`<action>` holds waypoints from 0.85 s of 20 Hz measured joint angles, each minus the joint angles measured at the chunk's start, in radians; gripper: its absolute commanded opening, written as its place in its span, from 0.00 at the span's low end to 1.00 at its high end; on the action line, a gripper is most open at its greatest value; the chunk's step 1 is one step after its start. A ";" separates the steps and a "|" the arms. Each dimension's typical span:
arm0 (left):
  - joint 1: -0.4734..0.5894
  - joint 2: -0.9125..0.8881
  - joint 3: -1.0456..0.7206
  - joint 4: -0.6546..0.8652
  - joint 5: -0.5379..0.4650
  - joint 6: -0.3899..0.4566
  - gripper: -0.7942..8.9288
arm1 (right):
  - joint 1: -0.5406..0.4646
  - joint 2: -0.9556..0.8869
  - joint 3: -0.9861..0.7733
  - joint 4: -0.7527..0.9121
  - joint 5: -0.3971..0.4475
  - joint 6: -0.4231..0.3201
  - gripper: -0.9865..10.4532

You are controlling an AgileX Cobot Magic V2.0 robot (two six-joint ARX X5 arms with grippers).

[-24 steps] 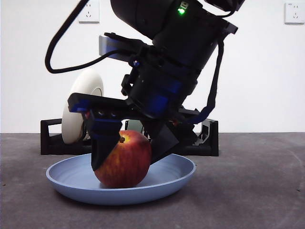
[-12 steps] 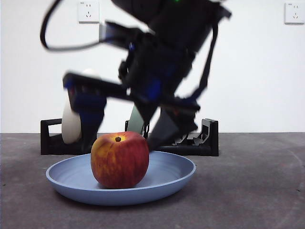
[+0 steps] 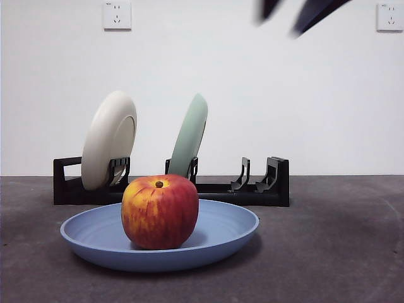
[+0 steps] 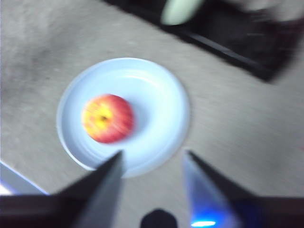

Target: Take the blue plate from the plate rack,put the plate on the table,take the apple from the table,put the apple in the plate

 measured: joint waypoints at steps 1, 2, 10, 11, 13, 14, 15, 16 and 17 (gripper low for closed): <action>0.000 0.000 0.000 0.000 0.000 0.000 0.08 | 0.000 -0.060 0.000 -0.041 0.025 0.000 0.09; 0.000 0.001 0.000 0.000 0.000 0.000 0.08 | 0.000 -0.112 0.000 -0.065 0.057 0.000 0.09; 0.000 0.058 0.000 0.000 0.000 0.000 0.08 | 0.000 -0.275 0.000 -0.120 0.178 0.000 0.09; 0.000 0.063 0.000 0.000 0.000 0.000 0.08 | 0.000 -0.275 0.000 -0.138 0.178 0.000 0.09; 0.013 0.065 0.000 0.001 0.000 0.000 0.08 | 0.000 -0.267 0.000 -0.186 0.177 0.000 0.09; 0.031 0.056 0.000 0.001 0.000 0.000 0.08 | 0.000 -0.261 0.000 -0.212 0.178 -0.001 0.09; 0.058 0.043 0.000 0.001 0.000 0.000 0.08 | 0.000 -0.256 0.000 -0.240 0.177 -0.001 0.09; 0.096 0.024 0.000 0.001 -0.006 0.003 0.08 | 0.000 -0.251 0.000 -0.268 0.178 0.000 0.09; 0.146 0.000 0.000 0.003 -0.029 0.013 0.08 | 0.000 -0.248 0.000 -0.295 0.178 0.000 0.09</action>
